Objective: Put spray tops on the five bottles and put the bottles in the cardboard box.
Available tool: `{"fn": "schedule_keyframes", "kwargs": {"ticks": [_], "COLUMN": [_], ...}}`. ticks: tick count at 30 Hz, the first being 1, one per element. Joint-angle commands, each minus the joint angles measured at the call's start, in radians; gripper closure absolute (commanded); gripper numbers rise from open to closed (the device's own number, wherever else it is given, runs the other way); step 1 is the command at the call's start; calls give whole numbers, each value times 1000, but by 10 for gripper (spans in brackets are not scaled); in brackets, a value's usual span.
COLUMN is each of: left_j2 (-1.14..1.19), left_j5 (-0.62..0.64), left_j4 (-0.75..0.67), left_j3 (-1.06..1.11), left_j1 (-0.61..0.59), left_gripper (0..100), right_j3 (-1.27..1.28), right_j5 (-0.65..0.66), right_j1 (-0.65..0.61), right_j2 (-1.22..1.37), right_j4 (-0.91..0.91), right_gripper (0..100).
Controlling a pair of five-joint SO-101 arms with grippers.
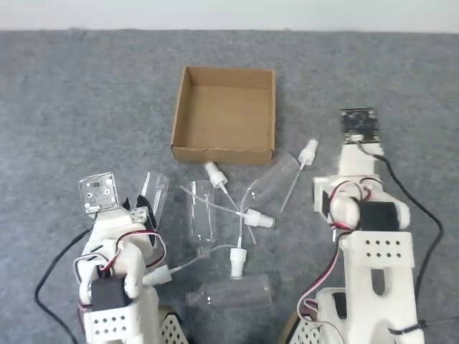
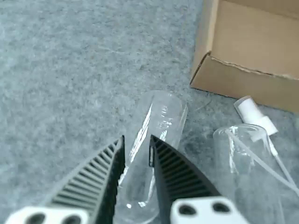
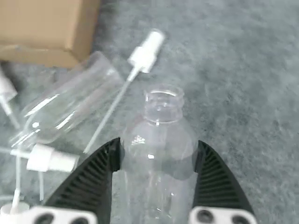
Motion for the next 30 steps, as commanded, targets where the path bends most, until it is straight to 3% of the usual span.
{"fn": "schedule_keyframes", "kwargs": {"ticks": [1,4,6,13,20,30], "left_j2": [-17,-17,-17,-14,3,420], "left_j5": [-161,-344,-397,-411,-559,-559], "left_j4": [-81,-130,-137,-55,63,114], "left_j3": [-67,-67,-85,-237,-404,-656], "left_j1": [-6,-2,9,69,213,359], "left_gripper": [919,919,918,919,920,920], "right_j3": [-12,-12,-12,-11,-11,-11], "right_j5": [-15,-41,-49,-51,-51,-51], "right_j1": [44,45,47,47,99,105], "right_j2": [-48,-48,-48,-39,-39,-39], "right_j4": [-25,-25,-25,-25,-25,-25], "right_gripper": [887,887,887,887,887,887]}}
